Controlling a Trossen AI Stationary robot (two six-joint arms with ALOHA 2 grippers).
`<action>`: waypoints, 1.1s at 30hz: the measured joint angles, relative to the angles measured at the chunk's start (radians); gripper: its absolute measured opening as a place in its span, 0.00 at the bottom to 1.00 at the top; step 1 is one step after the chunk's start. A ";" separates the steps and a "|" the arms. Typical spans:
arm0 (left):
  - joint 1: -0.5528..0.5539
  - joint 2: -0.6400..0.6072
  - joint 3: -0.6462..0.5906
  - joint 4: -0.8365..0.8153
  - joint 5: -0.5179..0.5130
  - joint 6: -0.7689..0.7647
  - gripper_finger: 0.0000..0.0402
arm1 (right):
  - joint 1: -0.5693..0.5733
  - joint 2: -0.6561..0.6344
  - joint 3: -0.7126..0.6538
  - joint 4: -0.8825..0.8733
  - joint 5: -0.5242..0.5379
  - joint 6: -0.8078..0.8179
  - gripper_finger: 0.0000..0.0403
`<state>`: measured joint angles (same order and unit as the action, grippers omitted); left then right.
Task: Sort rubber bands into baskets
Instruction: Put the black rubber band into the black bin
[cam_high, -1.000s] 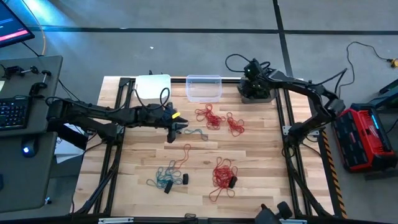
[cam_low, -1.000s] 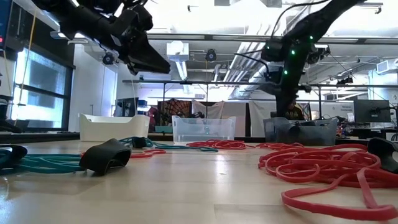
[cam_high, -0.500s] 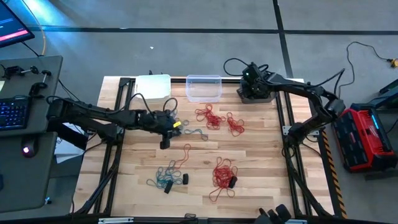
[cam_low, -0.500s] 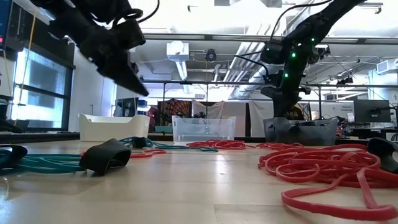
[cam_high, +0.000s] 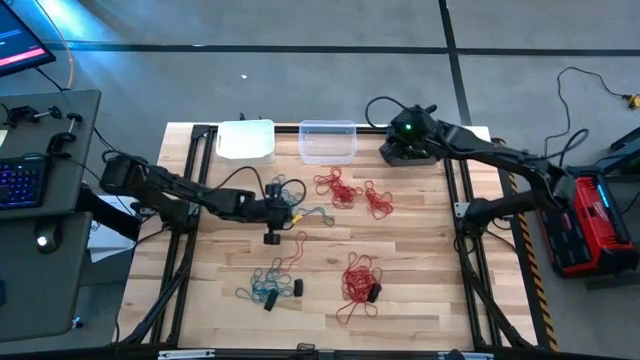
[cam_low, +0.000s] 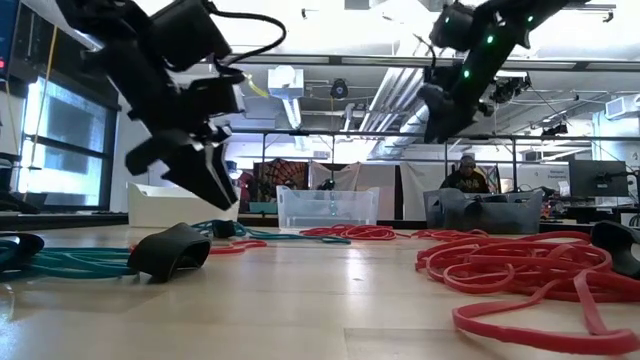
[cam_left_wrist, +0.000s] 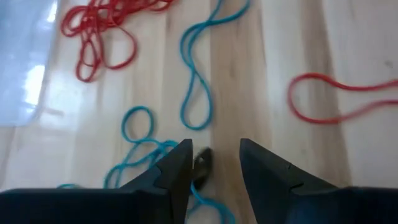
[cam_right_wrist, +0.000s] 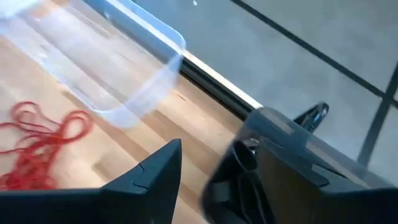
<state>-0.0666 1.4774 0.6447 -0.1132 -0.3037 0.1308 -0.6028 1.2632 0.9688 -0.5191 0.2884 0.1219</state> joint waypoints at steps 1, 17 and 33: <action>0.000 0.013 0.010 0.002 -0.010 0.006 0.32 | 0.006 -0.011 0.000 0.000 0.000 0.000 0.48; 0.009 0.122 0.071 -0.087 -0.031 0.065 0.27 | 0.035 -0.041 0.000 0.007 0.001 -0.005 0.48; 0.017 0.059 0.134 -0.071 0.113 0.045 0.00 | 0.093 -0.040 0.000 0.007 0.001 -0.008 0.48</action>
<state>-0.0497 1.5367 0.7785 -0.1843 -0.1908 0.1762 -0.5101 1.2232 0.9690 -0.5116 0.2896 0.1143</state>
